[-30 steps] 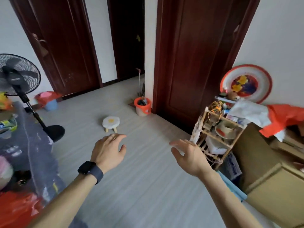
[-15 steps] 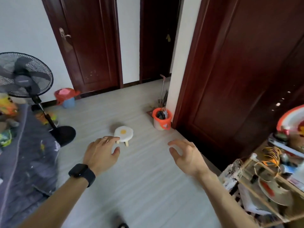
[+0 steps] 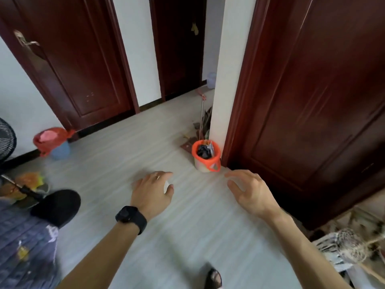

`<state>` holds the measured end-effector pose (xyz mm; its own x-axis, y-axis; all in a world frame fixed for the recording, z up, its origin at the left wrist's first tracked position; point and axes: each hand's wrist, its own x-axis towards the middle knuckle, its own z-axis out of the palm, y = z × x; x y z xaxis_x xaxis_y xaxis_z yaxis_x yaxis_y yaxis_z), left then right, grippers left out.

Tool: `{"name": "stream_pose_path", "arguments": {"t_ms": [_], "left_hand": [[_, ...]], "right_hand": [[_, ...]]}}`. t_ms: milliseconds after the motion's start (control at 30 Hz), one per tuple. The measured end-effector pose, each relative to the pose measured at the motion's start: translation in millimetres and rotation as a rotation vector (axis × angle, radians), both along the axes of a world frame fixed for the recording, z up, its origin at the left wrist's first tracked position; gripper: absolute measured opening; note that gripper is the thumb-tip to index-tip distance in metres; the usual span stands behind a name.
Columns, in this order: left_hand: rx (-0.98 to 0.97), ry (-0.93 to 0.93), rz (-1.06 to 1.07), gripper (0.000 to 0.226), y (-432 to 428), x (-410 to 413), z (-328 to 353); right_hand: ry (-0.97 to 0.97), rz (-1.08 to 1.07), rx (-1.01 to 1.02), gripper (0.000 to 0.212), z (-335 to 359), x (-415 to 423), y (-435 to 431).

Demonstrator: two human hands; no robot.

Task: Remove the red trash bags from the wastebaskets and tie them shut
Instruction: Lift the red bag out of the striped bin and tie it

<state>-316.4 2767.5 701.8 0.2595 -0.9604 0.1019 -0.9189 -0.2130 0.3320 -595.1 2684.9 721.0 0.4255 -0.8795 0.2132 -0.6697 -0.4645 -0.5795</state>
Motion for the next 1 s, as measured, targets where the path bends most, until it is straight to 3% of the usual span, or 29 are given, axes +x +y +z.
{"name": "stream_pose_path", "arguments": {"t_ms": [300, 567, 800, 1000], "left_hand": [[0.093, 0.019, -0.067, 0.043, -203.4, 82.3, -52.4], [0.230, 0.030, -0.084, 0.044, -370.4, 149.3, -64.0], [0.302, -0.003, -0.197, 0.047, -523.9, 193.9, -89.7], [0.371, -0.003, -0.349, 0.045, -657.5, 200.0, -90.8]], "right_hand": [[0.000, -0.081, 0.148, 0.022, -63.9, 79.3, -190.4], [0.005, -0.117, 0.243, 0.031, -70.8, 136.3, -343.1], [0.026, -0.231, 0.262, 0.020, -81.4, 173.5, -461.8], [-0.010, -0.338, 0.357, 0.028, -100.7, 196.7, -545.9]]}}
